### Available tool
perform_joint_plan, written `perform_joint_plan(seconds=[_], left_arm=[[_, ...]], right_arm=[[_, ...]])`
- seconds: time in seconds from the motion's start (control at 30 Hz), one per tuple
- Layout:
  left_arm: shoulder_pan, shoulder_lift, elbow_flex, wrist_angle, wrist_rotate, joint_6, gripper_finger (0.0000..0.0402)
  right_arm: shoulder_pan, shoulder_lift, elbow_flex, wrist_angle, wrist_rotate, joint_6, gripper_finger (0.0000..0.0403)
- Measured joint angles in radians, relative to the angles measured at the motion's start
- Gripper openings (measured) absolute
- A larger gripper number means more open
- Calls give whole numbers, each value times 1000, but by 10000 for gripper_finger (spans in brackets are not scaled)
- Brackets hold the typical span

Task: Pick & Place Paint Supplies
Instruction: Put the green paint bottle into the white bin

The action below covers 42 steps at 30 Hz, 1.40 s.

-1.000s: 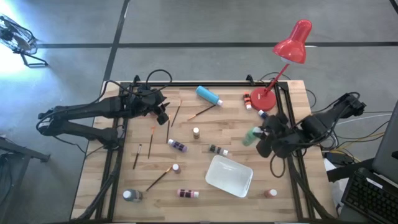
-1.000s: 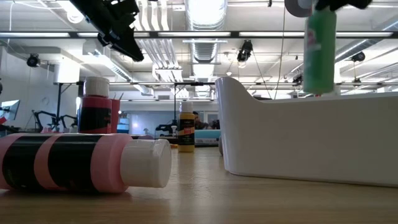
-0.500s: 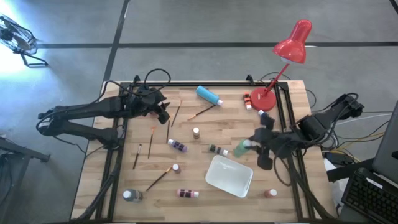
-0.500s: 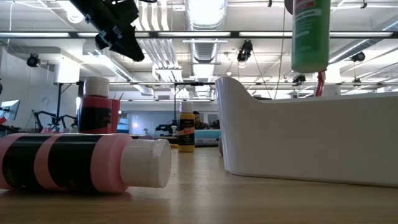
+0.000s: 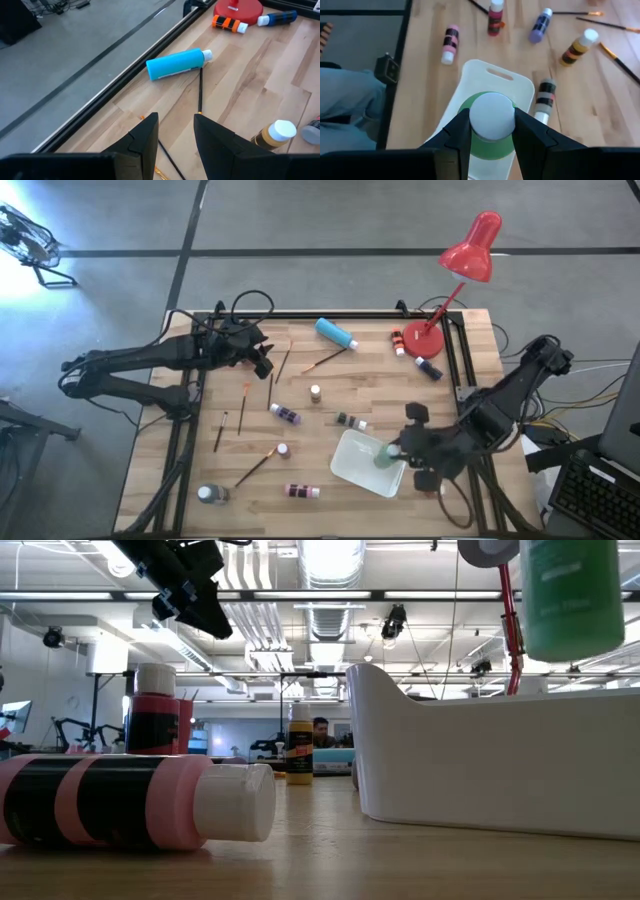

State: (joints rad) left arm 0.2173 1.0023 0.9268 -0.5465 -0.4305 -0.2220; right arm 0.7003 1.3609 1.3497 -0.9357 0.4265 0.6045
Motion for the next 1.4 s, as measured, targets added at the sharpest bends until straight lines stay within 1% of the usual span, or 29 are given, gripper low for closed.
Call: perform_joint_plan(seconds=[0.1,0.37,0.5,0.63,1.03,1.2,1.4], left_arm=[[0,0,0,0,0,0,131],[0,0,0,0,0,0,131],[0,0,0,0,0,0,131],[0,0,0,0,0,0,131],[0,0,0,0,0,-16,131],[0,0,0,0,0,-21,131],[0,0,0,0,0,-22,131]], right_arm=[[14,11,-21,-2,22,33,105],[16,14,-68,8,20,89,105],[16,1,-117,61,19,93,105],[22,-6,-168,68,18,123,105],[22,-119,-360,249,18,135,105],[22,-142,-428,290,18,148,105],[22,-143,-463,294,18,152,105]])
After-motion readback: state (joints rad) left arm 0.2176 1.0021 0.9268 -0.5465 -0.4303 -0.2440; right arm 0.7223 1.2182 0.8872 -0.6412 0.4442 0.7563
